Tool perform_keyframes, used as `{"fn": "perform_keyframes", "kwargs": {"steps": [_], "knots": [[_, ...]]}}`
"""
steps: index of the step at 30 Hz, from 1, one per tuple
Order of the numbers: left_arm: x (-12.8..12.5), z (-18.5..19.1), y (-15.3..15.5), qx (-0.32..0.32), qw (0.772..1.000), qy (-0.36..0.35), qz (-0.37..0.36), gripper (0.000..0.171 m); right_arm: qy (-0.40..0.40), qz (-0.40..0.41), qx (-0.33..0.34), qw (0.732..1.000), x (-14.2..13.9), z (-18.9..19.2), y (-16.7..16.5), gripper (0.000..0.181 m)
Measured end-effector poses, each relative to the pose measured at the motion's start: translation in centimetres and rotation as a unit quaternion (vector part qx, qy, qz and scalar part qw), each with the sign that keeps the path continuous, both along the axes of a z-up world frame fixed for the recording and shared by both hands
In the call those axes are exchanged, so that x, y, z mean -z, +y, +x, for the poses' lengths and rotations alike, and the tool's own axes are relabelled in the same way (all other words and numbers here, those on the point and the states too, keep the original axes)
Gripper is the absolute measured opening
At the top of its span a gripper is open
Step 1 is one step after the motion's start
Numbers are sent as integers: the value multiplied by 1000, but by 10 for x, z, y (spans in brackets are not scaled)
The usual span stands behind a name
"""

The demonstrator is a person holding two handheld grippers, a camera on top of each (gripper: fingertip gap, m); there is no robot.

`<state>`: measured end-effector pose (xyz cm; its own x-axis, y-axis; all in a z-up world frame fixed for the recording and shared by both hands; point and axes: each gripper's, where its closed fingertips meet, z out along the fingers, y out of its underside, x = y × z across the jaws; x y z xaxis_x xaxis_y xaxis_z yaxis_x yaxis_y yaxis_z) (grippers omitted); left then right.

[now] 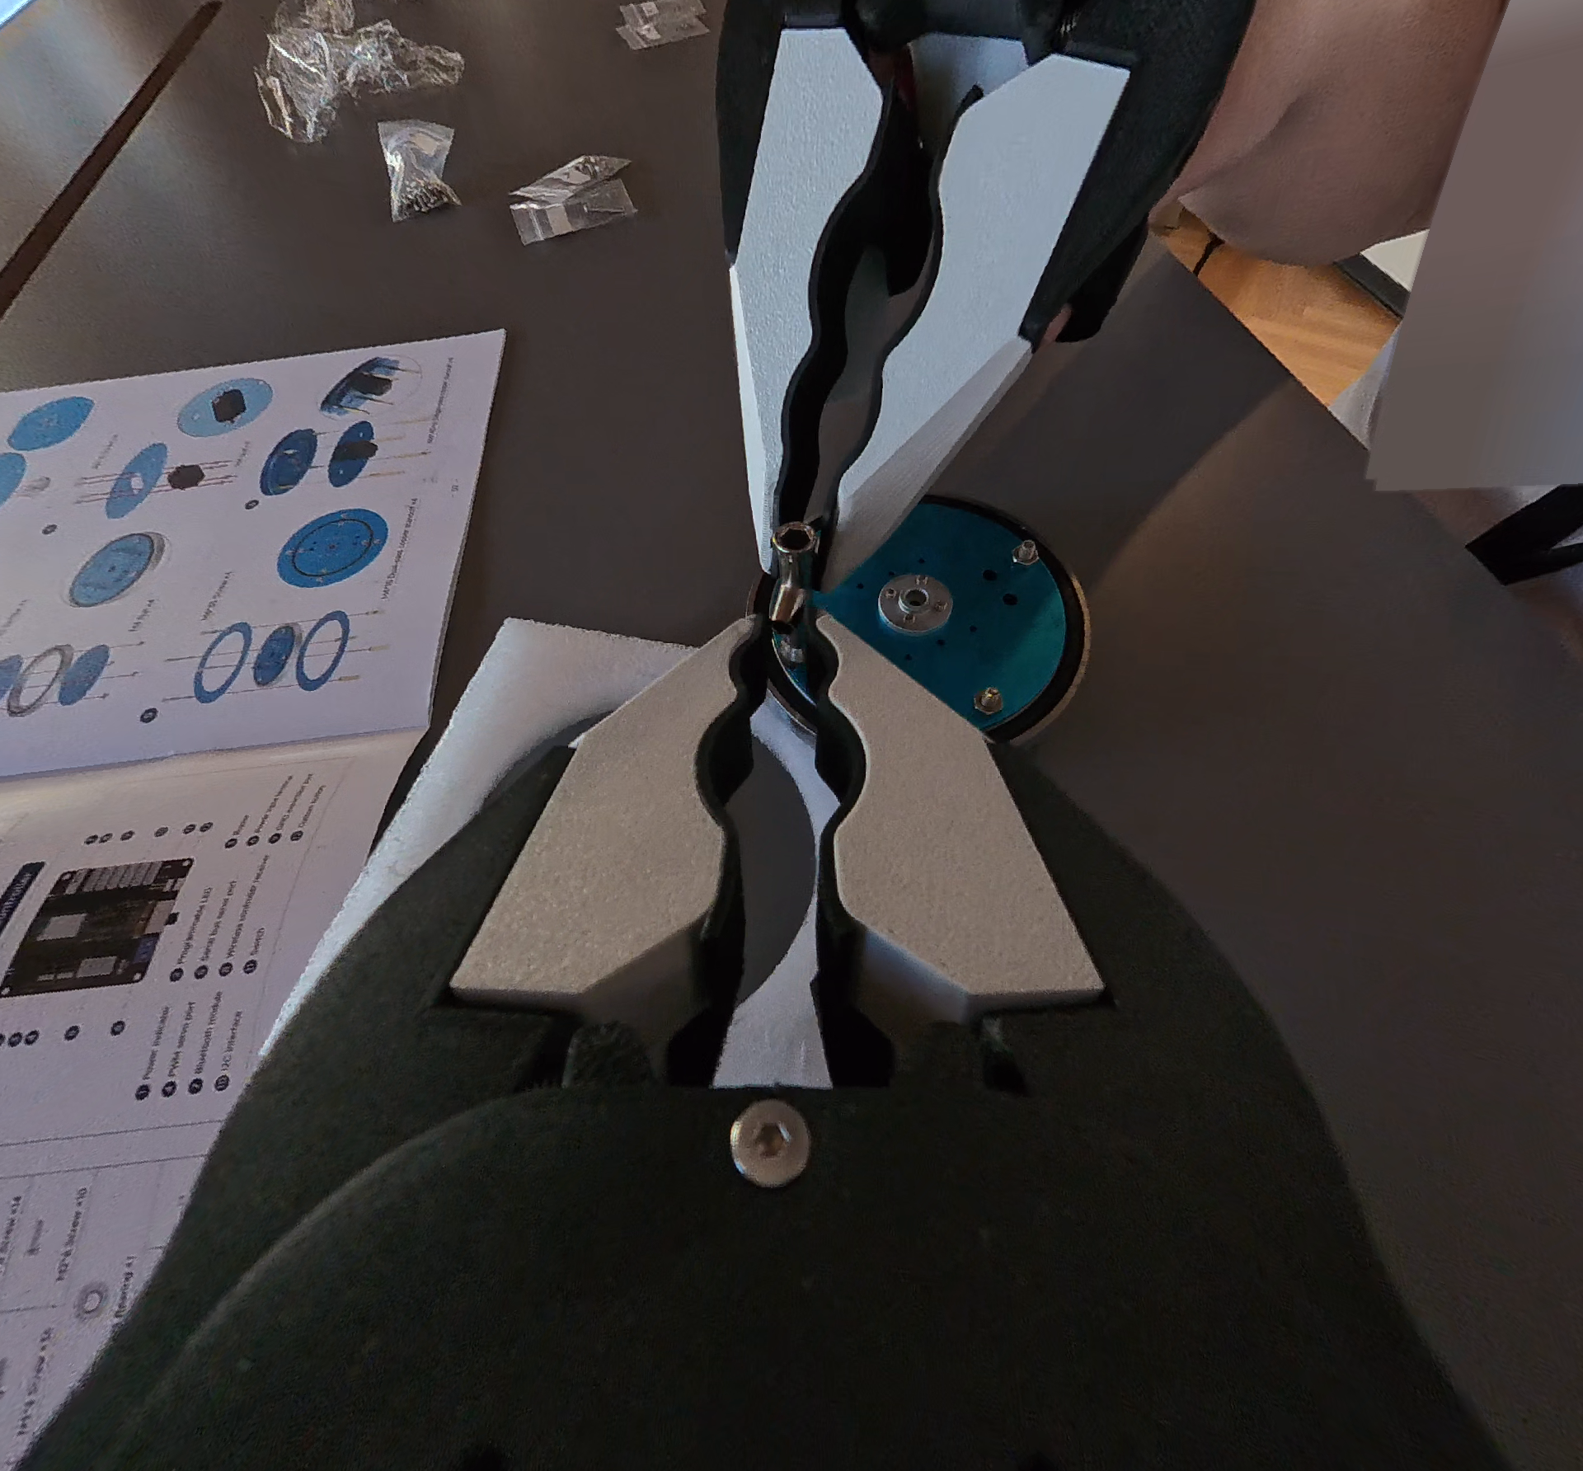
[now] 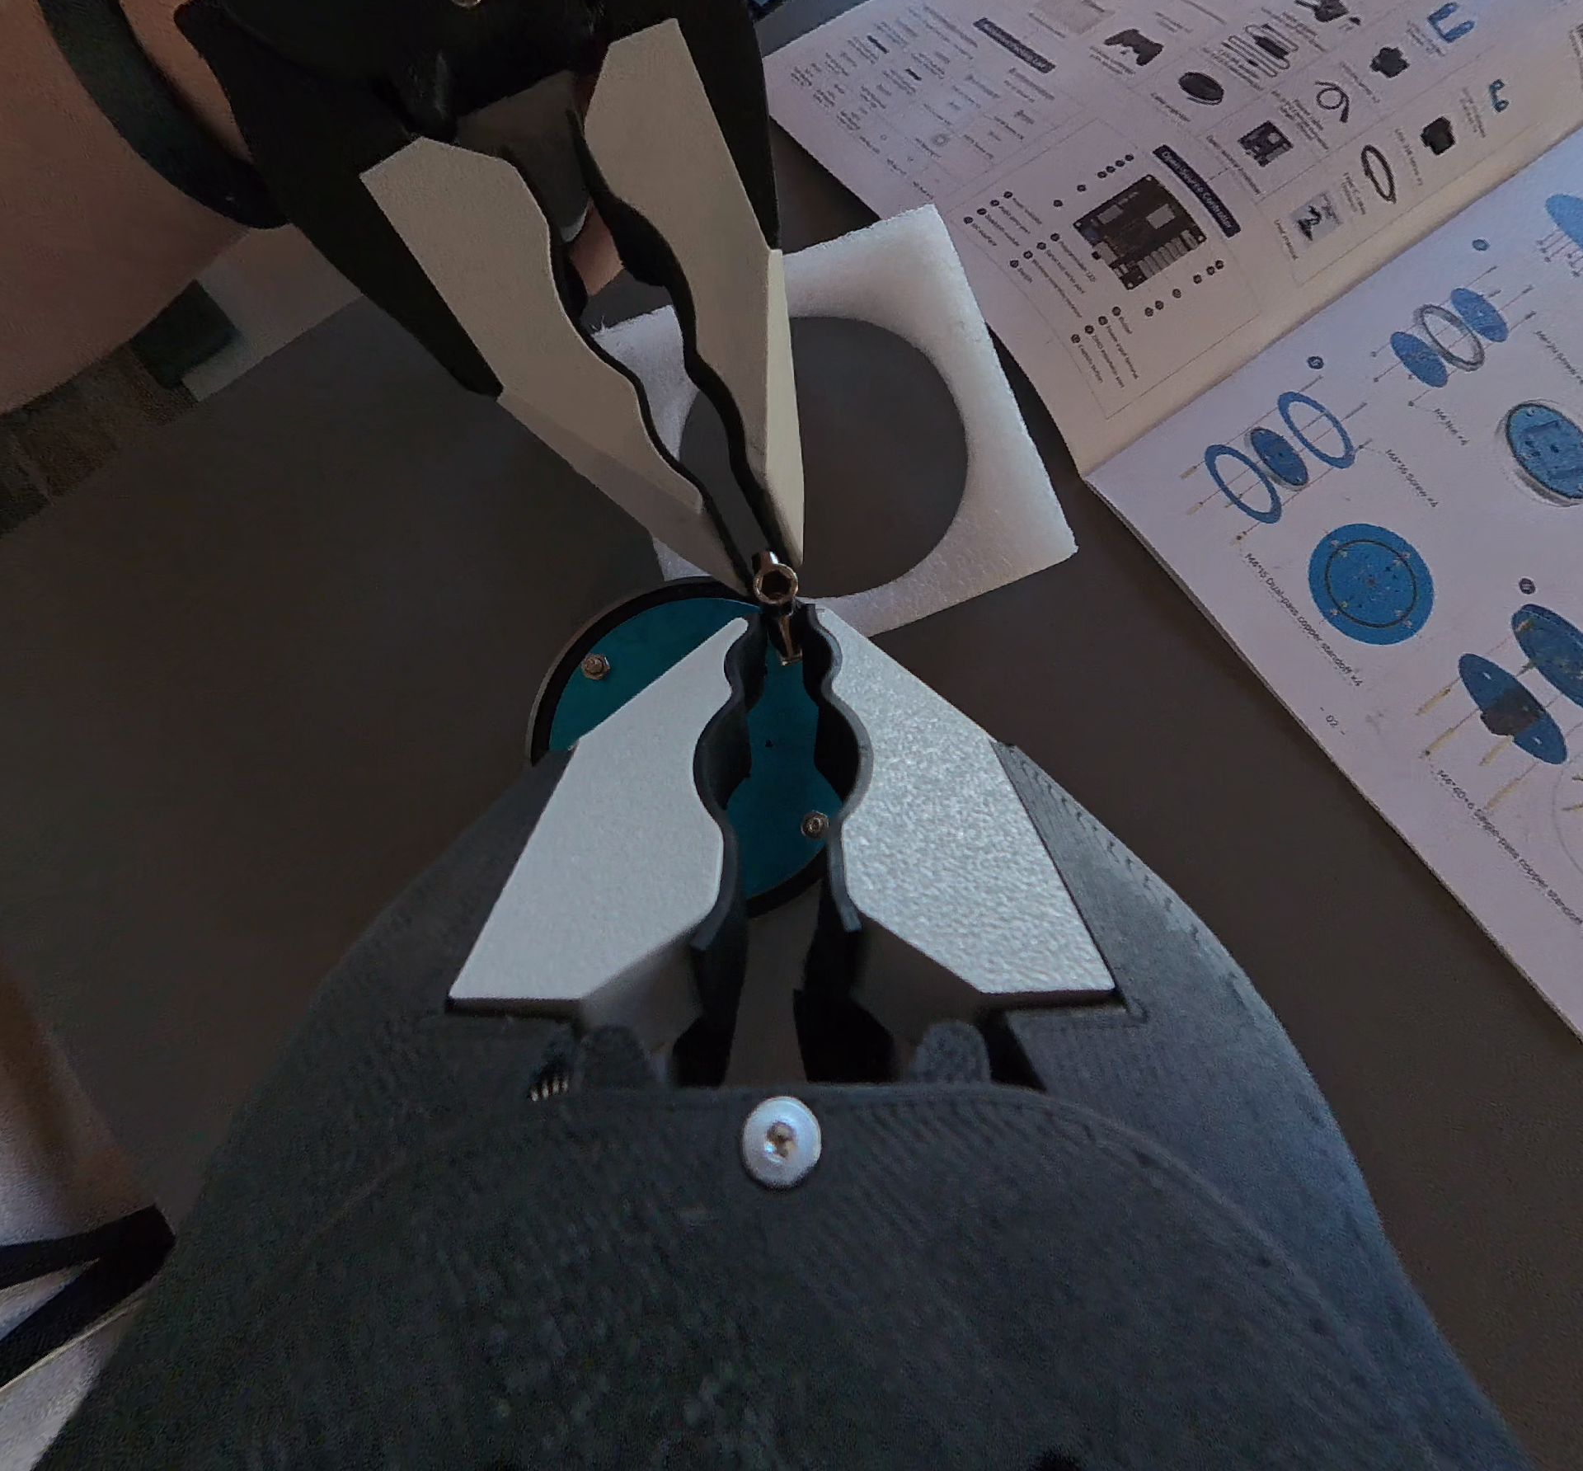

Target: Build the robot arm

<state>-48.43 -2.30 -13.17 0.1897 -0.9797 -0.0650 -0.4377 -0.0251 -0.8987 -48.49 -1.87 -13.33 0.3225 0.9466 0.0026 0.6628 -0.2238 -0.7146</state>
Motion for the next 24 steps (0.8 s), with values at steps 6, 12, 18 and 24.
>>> {"fn": "perform_keyframes", "kwargs": {"steps": [6, 12, 18, 24], "knots": [[-1, 3, 1, -1, 1000, -15, -20, 7, 0, -15, 17, 1000, 1, 1, 0, 8], [4, 4, 3, -15, 999, -16, -33, 7, -4, -14, 29, 999, 1, 2, 0, 7], [9, 7, -3, -46, 997, -20, -60, 17, -12, -20, 17, 1000, 1, 2, -1, 7], [23, 13, 3, -83, 996, 30, -32, 12, -39, -4, 6, 999, 1, 2, -3, 7]]}}
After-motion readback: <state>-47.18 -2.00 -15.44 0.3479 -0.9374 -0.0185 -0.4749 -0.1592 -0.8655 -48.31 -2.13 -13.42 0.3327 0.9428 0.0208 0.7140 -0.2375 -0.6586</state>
